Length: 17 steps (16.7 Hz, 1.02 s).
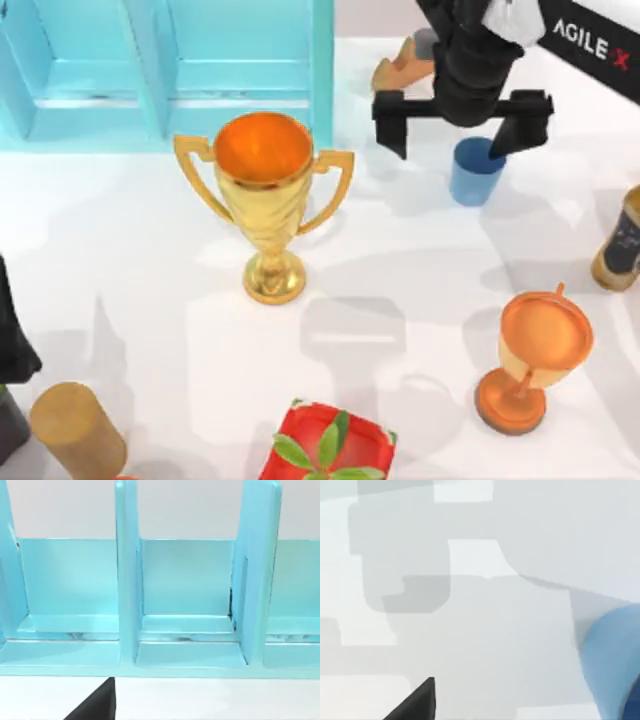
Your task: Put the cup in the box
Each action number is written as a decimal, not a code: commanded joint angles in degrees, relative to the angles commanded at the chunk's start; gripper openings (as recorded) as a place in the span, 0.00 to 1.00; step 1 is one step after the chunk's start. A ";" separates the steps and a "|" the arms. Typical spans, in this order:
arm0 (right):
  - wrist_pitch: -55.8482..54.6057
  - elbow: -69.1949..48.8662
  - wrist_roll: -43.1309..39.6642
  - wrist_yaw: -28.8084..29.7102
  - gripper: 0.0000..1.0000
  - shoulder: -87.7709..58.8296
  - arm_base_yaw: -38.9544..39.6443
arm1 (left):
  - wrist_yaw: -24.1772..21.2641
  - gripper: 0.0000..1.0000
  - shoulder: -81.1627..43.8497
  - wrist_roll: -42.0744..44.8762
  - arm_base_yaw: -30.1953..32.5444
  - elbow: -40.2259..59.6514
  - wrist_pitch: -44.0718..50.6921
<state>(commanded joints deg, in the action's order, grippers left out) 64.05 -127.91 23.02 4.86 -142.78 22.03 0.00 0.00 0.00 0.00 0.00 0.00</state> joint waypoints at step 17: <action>-3.94 3.30 -0.21 -0.02 0.25 -1.16 -0.22 | 0.00 1.00 0.00 0.00 0.00 0.00 0.00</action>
<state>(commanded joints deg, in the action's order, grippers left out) 60.11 -124.61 22.81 4.84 -143.94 21.81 0.00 0.00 0.00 0.00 0.00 0.00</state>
